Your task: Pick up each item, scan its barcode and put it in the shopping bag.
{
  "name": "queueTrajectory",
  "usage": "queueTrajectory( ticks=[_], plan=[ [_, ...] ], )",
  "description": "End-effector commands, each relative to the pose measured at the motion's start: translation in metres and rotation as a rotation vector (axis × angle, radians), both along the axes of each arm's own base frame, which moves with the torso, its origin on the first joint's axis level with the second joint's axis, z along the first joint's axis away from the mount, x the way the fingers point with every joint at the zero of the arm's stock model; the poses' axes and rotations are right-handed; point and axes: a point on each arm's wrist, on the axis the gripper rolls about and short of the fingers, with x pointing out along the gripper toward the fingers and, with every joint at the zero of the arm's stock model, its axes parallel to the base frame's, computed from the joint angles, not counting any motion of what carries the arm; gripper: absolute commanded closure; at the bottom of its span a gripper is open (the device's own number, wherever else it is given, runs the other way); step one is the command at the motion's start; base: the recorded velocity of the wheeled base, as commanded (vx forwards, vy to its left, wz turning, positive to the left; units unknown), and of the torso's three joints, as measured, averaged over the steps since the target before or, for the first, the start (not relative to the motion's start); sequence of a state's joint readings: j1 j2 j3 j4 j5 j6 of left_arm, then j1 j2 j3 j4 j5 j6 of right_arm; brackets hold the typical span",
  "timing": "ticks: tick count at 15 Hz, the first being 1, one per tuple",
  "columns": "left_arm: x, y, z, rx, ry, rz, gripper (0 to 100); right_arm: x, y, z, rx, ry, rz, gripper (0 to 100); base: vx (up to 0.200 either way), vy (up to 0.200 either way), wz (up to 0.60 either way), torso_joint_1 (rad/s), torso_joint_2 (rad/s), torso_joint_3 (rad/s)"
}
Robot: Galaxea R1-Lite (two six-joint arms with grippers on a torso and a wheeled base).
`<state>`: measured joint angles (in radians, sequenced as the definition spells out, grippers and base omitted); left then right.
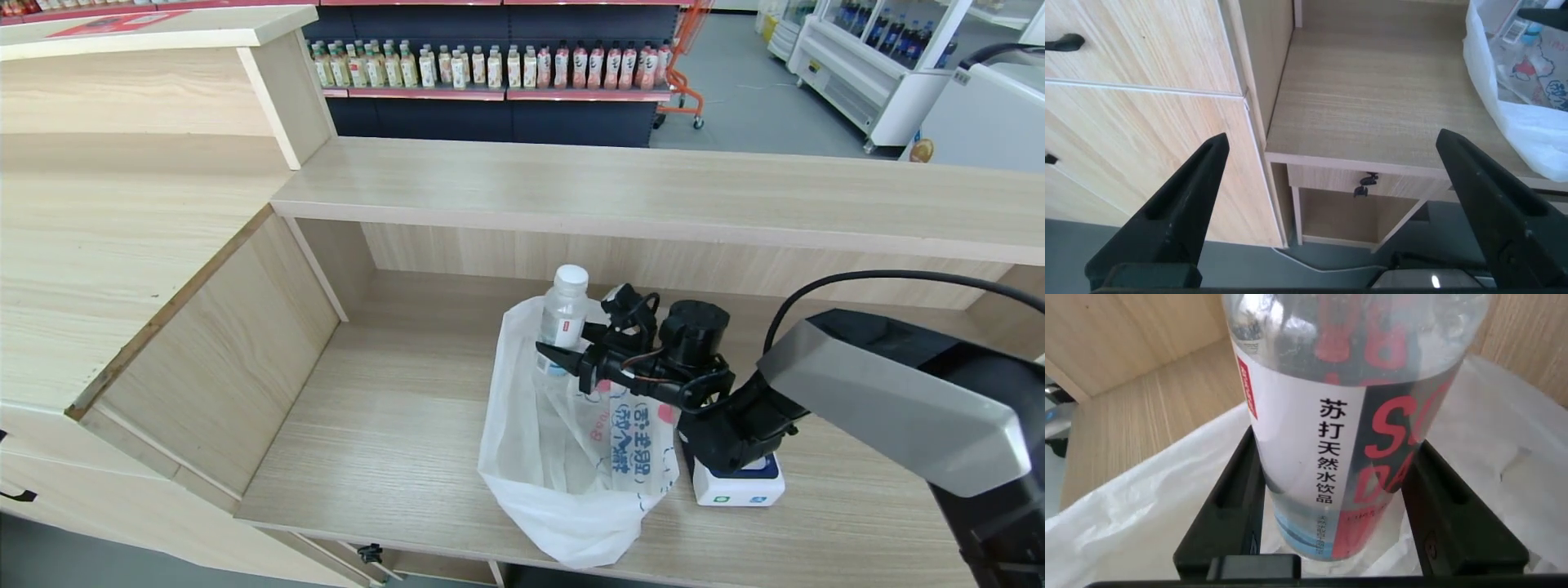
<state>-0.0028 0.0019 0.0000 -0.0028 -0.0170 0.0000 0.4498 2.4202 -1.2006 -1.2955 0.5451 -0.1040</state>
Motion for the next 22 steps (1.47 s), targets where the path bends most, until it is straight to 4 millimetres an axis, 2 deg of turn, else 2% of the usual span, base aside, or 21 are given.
queueTrajectory(
  ticks=[1,6,7,9,10,12,15,17,20,22],
  plan=[
    [0.000,0.000,0.000,0.000,-0.001,0.000,0,0.007,0.004,-0.026,-0.039,0.008,0.002,100,0.000,0.000,0.00,0.000,0.00,0.000],
    [0.000,0.000,0.000,0.000,-0.001,0.000,0,0.009,0.002,-0.045,-0.085,-0.012,0.031,100,0.000,0.000,0.00,0.000,0.00,0.000],
    [0.000,0.000,0.000,0.000,-0.001,0.000,0,0.009,0.002,-0.046,-0.090,-0.011,0.031,0,0.000,0.000,0.00,0.000,0.00,0.000],
    [0.000,0.000,0.000,0.000,-0.001,0.000,0,0.008,0.001,-0.044,-0.091,-0.014,0.031,0,0.000,0.000,0.00,0.000,0.00,0.000],
    [0.000,0.000,0.000,0.000,-0.001,0.000,0,0.007,0.001,-0.035,-0.084,-0.027,0.034,0,0.000,0.000,0.00,0.000,0.00,0.000],
    [0.000,0.000,0.000,0.000,-0.001,0.000,0,0.003,-0.003,-0.006,-0.054,-0.049,0.028,0,0.000,0.000,0.00,0.000,0.00,0.000],
    [0.000,0.000,0.000,0.000,-0.001,0.000,0,-0.015,-0.022,0.045,-0.018,0.009,0.006,0,0.000,0.000,0.00,0.000,0.00,0.000],
    [0.000,0.000,0.000,0.000,-0.001,0.000,0,-0.037,-0.038,0.070,-0.012,0.126,-0.012,0,0.000,0.000,0.00,0.000,0.00,0.000],
    [0.000,0.000,0.000,0.000,-0.001,0.000,0,-0.072,-0.059,0.094,0.012,0.267,-0.054,0,0.000,0.000,0.00,0.000,0.00,0.000],
    [0.000,0.000,0.000,0.000,-0.001,0.000,0,-0.106,-0.078,0.116,0.062,0.313,-0.068,0,0.000,0.000,0.00,0.000,0.00,0.000]
  ],
)
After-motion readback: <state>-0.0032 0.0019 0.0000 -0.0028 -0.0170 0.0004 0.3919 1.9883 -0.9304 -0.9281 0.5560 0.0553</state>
